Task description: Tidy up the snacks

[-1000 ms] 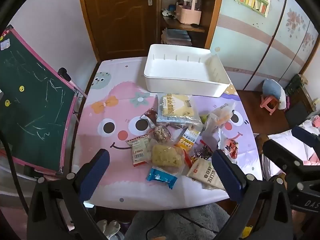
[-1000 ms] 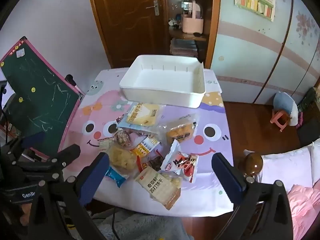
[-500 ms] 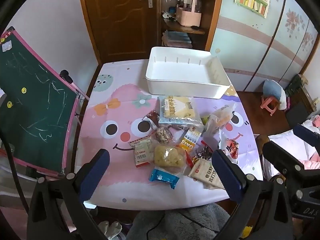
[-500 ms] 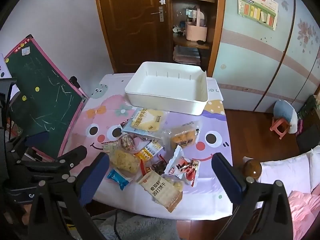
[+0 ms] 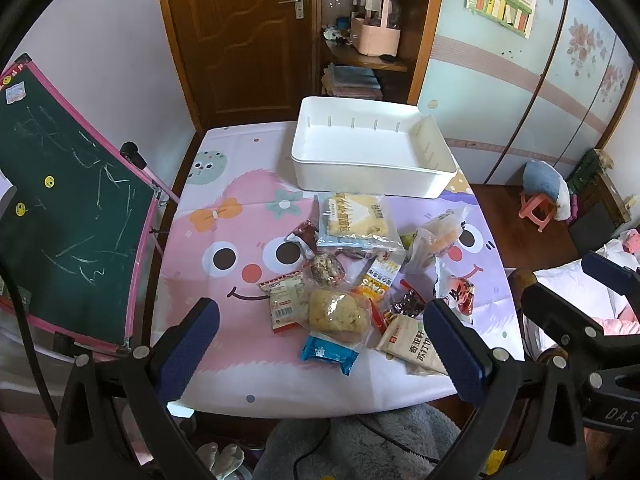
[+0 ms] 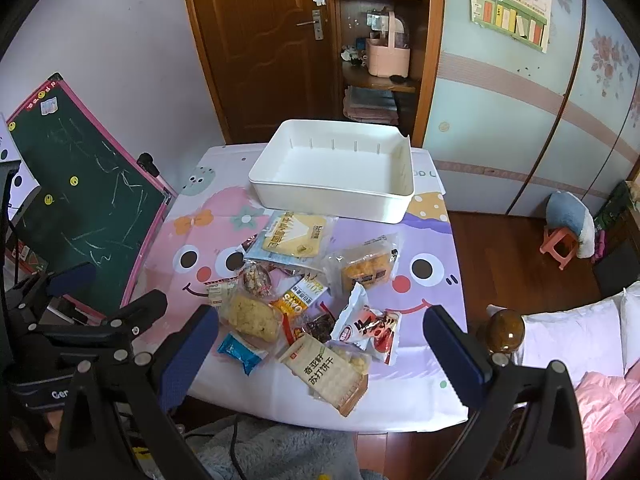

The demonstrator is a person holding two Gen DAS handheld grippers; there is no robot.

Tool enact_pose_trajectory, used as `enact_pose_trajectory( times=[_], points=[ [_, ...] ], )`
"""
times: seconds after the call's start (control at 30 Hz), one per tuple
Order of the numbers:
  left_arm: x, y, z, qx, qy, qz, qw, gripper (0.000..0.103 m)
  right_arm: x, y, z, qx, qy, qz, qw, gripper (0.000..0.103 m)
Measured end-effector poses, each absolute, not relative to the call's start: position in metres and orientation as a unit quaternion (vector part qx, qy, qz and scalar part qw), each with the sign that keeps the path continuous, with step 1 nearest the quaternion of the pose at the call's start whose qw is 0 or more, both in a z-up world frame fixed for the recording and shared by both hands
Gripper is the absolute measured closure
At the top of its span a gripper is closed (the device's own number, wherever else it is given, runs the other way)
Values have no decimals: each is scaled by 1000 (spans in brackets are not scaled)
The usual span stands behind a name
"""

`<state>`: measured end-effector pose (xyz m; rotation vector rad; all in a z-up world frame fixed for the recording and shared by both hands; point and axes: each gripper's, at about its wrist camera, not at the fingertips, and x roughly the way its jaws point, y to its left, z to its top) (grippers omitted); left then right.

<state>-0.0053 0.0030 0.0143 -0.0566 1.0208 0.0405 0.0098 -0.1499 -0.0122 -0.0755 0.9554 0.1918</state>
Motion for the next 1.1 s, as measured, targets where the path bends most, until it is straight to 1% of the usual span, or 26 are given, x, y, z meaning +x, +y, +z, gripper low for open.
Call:
enact_pose_trajectory(
  times=[0.63, 0.83, 0.9, 1.1],
  points=[
    [-7, 1, 23, -26, 490, 29, 871, 1, 6, -155, -9, -26, 459, 90, 883, 1],
    [-5, 5, 18, -45, 487, 17, 872, 1, 8, -159, -3, -28, 451, 89, 887, 1],
    [-4, 6, 23, -59, 478, 8, 876, 1, 11, -163, 0, -27, 449, 87, 889, 1],
    [0, 2, 33, -53, 474, 12, 879, 1, 19, -172, 8, -25, 445, 86, 891, 1]
  ],
)
